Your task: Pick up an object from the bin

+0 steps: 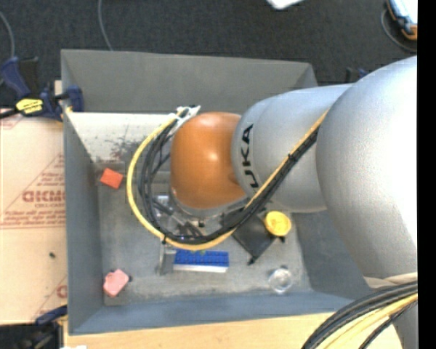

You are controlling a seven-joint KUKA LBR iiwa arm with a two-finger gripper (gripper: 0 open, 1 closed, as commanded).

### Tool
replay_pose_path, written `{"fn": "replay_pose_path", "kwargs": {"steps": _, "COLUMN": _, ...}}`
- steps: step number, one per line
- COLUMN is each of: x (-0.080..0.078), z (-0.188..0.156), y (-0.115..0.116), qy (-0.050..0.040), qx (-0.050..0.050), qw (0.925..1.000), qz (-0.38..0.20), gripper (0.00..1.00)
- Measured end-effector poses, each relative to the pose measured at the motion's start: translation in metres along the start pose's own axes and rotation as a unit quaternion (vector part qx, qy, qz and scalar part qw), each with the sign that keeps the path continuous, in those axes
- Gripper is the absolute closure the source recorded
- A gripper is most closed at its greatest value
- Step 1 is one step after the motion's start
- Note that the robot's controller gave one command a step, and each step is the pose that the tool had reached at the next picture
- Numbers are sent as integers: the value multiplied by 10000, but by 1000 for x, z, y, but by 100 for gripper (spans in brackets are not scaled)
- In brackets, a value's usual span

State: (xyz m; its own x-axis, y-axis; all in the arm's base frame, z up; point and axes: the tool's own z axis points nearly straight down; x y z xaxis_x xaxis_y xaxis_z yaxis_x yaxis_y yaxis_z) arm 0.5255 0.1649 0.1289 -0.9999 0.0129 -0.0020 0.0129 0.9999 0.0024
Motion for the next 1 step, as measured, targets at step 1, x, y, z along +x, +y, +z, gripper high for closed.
{"fn": "replay_pose_path", "kwargs": {"steps": 1, "x": -10, "z": 60, "y": -25, "qy": 12, "qx": 16, "qw": 9996, "qz": -286, "gripper": 0}}
